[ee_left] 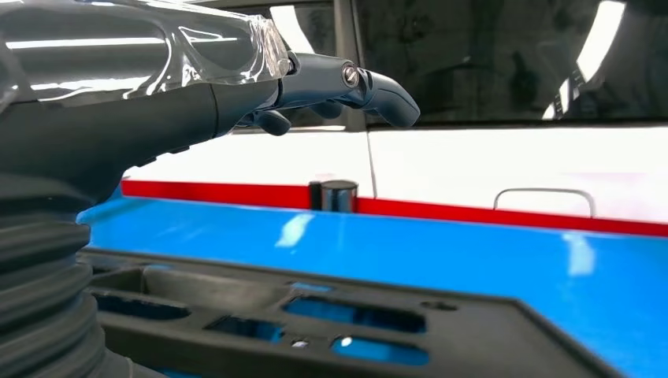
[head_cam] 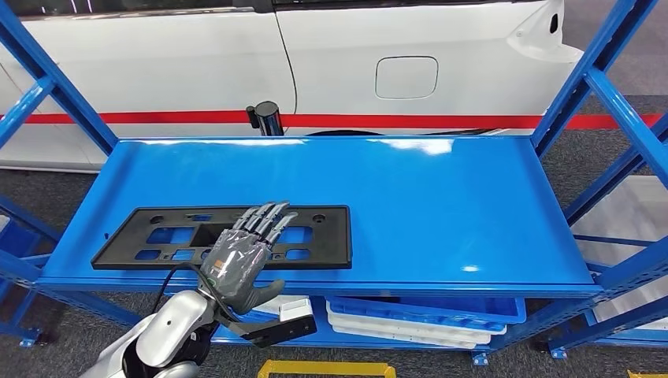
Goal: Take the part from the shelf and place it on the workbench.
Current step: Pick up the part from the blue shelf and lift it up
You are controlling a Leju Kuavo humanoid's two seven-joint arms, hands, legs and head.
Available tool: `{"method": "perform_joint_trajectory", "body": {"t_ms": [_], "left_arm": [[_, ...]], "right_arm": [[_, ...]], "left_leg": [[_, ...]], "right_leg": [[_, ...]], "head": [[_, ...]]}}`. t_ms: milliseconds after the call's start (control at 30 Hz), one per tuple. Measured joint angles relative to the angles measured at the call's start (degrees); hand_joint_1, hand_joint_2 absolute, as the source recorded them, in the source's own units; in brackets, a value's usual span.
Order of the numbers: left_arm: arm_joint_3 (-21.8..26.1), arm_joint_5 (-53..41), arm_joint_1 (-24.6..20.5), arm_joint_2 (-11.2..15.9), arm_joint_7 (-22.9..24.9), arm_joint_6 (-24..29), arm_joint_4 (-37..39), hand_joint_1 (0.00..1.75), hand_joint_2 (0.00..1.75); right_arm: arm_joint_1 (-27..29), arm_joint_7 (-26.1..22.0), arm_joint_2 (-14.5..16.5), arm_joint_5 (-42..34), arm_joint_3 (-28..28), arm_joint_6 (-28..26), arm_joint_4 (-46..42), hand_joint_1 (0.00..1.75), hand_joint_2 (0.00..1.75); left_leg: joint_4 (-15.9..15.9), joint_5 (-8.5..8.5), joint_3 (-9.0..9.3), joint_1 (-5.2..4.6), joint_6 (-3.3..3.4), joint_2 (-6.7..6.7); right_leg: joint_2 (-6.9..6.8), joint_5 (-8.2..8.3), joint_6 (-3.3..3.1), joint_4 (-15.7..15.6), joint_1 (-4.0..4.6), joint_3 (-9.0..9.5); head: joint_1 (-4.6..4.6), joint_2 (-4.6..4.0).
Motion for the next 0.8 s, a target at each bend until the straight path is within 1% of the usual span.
{"method": "perform_joint_trajectory", "body": {"t_ms": [33, 67, 100, 133, 167, 200, 267, 300, 333, 367, 400, 433, 467, 500, 533, 567, 600, 633, 667, 700, 767, 800], "left_arm": [[0.1, 0.1, 0.0, 0.0, 0.1, 0.0, 0.2, 0.00, 1.75], [0.2, 0.3, 0.0, 0.0, 0.2, 0.1, 0.4, 0.00, 1.75], [0.3, 0.6, 0.0, 0.0, 0.2, 0.3, 0.6, 0.00, 1.75], [0.4, 0.9, 0.0, 0.0, 0.3, 0.4, 0.8, 0.00, 1.75], [0.5, 1.3, -0.1, 0.0, 0.3, 0.6, 1.0, 0.00, 1.75], [0.7, 1.7, -0.1, 0.0, 0.3, 0.8, 1.2, 0.00, 1.75], [1.2, 2.4, 0.0, 0.1, 0.3, 1.3, 1.6, 0.00, 1.75], [1.4, 2.7, 0.0, 0.2, 0.3, 1.5, 1.9, 0.00, 1.75], [1.7, 2.9, 0.0, 0.3, 0.3, 1.8, 2.1, 0.00, 1.75], [1.9, 3.2, 0.1, 0.3, 0.3, 2.1, 2.5, 0.00, 1.75], [2.1, 3.3, 0.2, 0.4, 0.3, 2.3, 2.8, 0.00, 1.75], [2.3, 3.3, 0.3, 0.5, 0.3, 2.4, 3.2, 0.00, 1.75], [2.5, 3.3, 0.4, 0.6, 0.3, 2.5, 3.6, 0.00, 1.75], [2.7, 3.4, 0.5, 0.6, 0.3, 2.6, 3.9, 0.00, 1.75], [2.8, 3.5, 0.6, 0.7, 0.3, 2.8, 4.2, 0.00, 1.75], [2.9, 3.6, 0.6, 0.7, 0.3, 2.9, 4.4, 0.00, 1.75], [3.1, 3.8, 0.6, 0.8, 0.3, 3.0, 4.7, 0.00, 1.75], [3.3, 3.9, 0.7, 0.8, 0.4, 3.1, 4.9, 0.00, 1.75], [3.5, 4.0, 0.7, 0.9, 0.5, 3.2, 5.1, 0.00, 1.75], [3.7, 4.0, 0.7, 1.0, 0.6, 3.3, 5.4, 0.00, 1.75], [4.1, 4.2, 0.8, 1.2, 0.7, 3.4, 5.9, 0.00, 1.75], [4.3, 4.3, 0.8, 1.3, 0.7, 3.5, 6.1, 0.00, 1.75]], "right_arm": [[0.0, 0.0, 0.0, 0.0, 0.0, 0.0, 0.0, 0.00, 0.00], [0.0, 0.0, 0.0, 0.0, 0.0, 0.0, 0.0, 0.00, 0.00], [0.0, 0.0, 0.0, 0.0, 0.0, 0.0, 0.0, 0.00, 0.00], [-0.1, 0.0, 0.0, 0.0, 0.0, 0.0, 0.0, 0.00, 0.00], [-0.1, 0.0, 0.0, 0.1, 0.1, 0.0, 0.0, 0.00, 0.00], [-0.1, 0.0, 0.0, 0.1, 0.1, 0.0, 0.0, 0.00, 0.00], [-0.1, 0.0, 0.0, 0.1, 0.1, 0.0, 0.0, 0.00, 0.00], [0.0, 0.0, -0.1, 0.1, 0.2, 0.0, 0.0, 0.00, 0.00], [-0.1, 0.0, -0.1, 0.2, 0.2, 0.0, 0.0, 0.00, 0.00], [0.0, 0.0, -0.1, 0.3, 0.3, 0.0, 0.0, 0.00, 0.00], [0.0, 0.1, -0.1, 0.4, 0.4, 0.0, 0.0, 0.00, 0.00], [0.0, 0.1, -0.1, 0.4, 0.5, 0.0, 0.0, 0.00, 0.00], [0.0, 0.1, -0.1, 0.4, 0.6, 0.0, 0.0, 0.00, 0.00], [0.1, 0.1, -0.1, 0.4, 0.7, 0.0, 0.0, 0.00, 0.00], [0.1, 0.2, -0.1, 0.4, 0.8, 0.0, 0.0, 0.00, 0.00], [0.0, 0.2, -0.2, 0.4, 0.9, 0.0, 0.0, 0.00, 0.00], [0.0, 0.2, -0.2, 0.4, 0.9, 0.0, 0.0, 0.00, 0.00], [-0.1, 0.2, -0.2, 0.4, 0.9, 0.0, 0.0, 0.00, 0.00], [-0.1, 0.2, -0.2, 0.4, 0.9, 0.0, 0.0, 0.00, 0.00], [-0.1, 0.2, -0.2, 0.4, 1.0, 0.0, 0.0, 0.00, 0.00], [-0.1, 0.2, -0.2, 0.4, 1.0, 0.1, 0.0, 0.00, 0.00], [-0.1, 0.2, -0.2, 0.4, 1.0, 0.1, 0.0, 0.00, 0.00]], "left_leg": [[-2.7, 1.73, 1.18, -0.01, 0.17, 0.00], [-6.9, 3.88, 3.06, -0.04, 0.43, 0.00], [-11.2, 5.57, 4.98, -0.18, 0.70, -0.01], [-14.5, 6.65, 6.46, -0.31, 0.92, -0.02], [-16.4, 7.10, 7.28, -0.45, 1.09, -0.04], [-17.0, 7.03, 7.50, -0.60, 1.20, -0.07], [-17.2, 7.20, 7.55, -0.55, 1.60, -0.09], [-17.3, 7.30, 7.63, -0.47, 1.86, -0.06], [-17.4, 7.41, 7.71, -0.38, 2.13, -0.02], [-17.5, 7.45, 7.76, -0.31, 2.33, 0.01], [-17.5, 7.43, 7.76, -0.34, 2.45, 0.02], [-17.4, 7.41, 7.76, -0.38, 2.53, 0.03], [-17.4, 7.39, 7.77, -0.40, 2.57, 0.01], [-17.4, 7.37, 7.81, -0.42, 2.58, -0.03], [-17.4, 7.34, 7.90, -0.43, 2.57, -0.09], [-17.4, 7.28, 8.02, -0.43, 2.52, -0.16], [-17.4, 7.17, 8.10, -0.57, 2.40, -0.21], [-17.3, 7.05, 8.12, -0.70, 2.25, -0.25], [-17.3, 6.97, 8.08, -0.82, 2.04, -0.26], [-17.3, 6.94, 8.02, -0.92, 1.80, -0.26], [-17.2, 6.77, 7.91, -0.77, 1.27, -0.23], [-16.4, 6.20, 7.60, -0.68, 0.96, -0.18]], "right_leg": [[0.04, -0.02, 0.01, 0.0, 0.02, 0.05], [0.07, -0.04, 0.04, 0.0, 0.05, 0.11], [0.10, -0.09, 0.14, 0.0, 0.18, 0.12], [0.09, -0.14, 0.28, 0.1, 0.30, 0.06], [0.08, -0.15, 0.49, 0.1, 0.38, -0.03], [0.08, -0.15, 0.72, 0.1, 0.45, -0.11], [0.05, -0.29, 1.19, 0.2, 0.30, -0.17], [-0.01, -0.99, 1.42, 1.1, 0.27, -0.50], [-0.06, -2.30, 1.66, 3.2, 0.24, -1.38], [-0.13, -4.10, 1.85, 6.5, 0.21, -2.85], [-0.15, -6.03, 1.98, 10.6, 0.25, -4.76], [-0.16, -7.41, 2.04, 14.3, 0.24, -6.60], [-0.16, -7.81, 2.06, 16.6, 0.24, -7.76], [-0.17, -7.13, 2.04, 16.7, 0.23, -7.93], [-0.17, -5.48, 1.95, 14.5, 0.23, -6.98], [-0.18, -3.35, 1.81, 10.7, 0.23, -5.19], [-0.17, -1.58, 1.63, 6.5, 0.30, -3.23], [-0.17, -0.41, 1.44, 3.2, 0.37, -1.69], [-0.14, 0.09, 1.25, 1.2, 0.44, -0.82], [-0.10, 0.06, 1.07, 0.4, 0.55, -0.53], [-0.06, 0.18, 0.55, 0.2, 0.50, -0.54], [-0.07, 0.26, 0.23, 0.0, 0.42, -0.49]], "head": [[0.00, 0.00], [0.00, 0.00], [0.00, 0.00], [0.01, 0.00], [0.02, 0.00], [0.03, 0.00], [0.06, 0.00], [0.09, 0.00], [0.15, 0.00], [0.21, 0.00], [0.27, 0.00], [0.31, 0.00], [0.31, 0.00], [0.31, 0.00], [0.31, 0.00], [0.31, 0.00], [0.31, 0.00], [0.28, 0.00], [0.26, 0.00], [0.24, 0.00], [0.22, 0.00], [0.19, 0.00]]}}
